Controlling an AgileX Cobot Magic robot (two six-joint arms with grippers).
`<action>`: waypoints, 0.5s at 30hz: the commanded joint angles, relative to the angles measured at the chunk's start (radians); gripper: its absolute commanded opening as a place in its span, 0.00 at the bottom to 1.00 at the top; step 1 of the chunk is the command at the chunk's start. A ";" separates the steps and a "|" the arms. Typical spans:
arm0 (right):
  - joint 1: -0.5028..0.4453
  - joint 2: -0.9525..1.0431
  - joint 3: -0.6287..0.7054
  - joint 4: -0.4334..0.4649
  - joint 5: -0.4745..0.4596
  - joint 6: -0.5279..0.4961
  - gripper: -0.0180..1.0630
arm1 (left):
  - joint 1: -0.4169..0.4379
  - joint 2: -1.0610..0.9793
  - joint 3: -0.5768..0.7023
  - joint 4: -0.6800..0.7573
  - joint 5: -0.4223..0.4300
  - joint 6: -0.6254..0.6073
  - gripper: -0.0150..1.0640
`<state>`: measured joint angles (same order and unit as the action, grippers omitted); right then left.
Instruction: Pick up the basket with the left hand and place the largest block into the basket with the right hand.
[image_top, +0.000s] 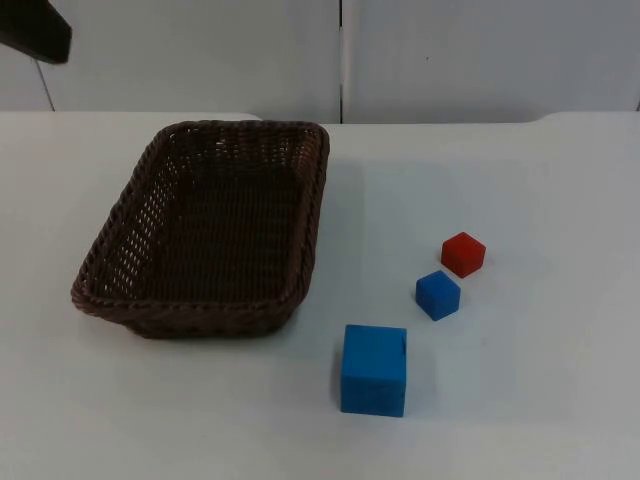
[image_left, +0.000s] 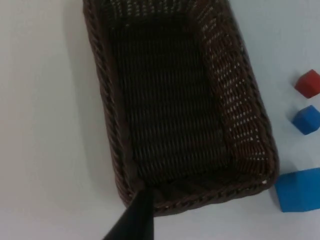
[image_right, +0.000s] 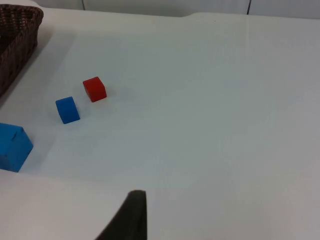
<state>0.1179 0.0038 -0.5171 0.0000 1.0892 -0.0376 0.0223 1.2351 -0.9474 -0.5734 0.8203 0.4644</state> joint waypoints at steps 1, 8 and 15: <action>-0.005 -0.004 0.002 0.005 -0.012 0.004 0.98 | -0.002 0.040 -0.006 -0.021 -0.035 0.010 0.96; -0.005 -0.004 0.002 0.005 -0.012 0.004 0.98 | -0.004 0.158 -0.008 -0.029 -0.101 0.036 0.96; -0.005 -0.004 0.002 0.005 -0.012 0.004 0.98 | -0.004 0.310 -0.121 -0.020 -0.095 0.036 0.96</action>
<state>0.1179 0.0038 -0.5171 0.0000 1.0892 -0.0376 0.0223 1.5011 -1.0270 -0.5841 0.7336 0.4967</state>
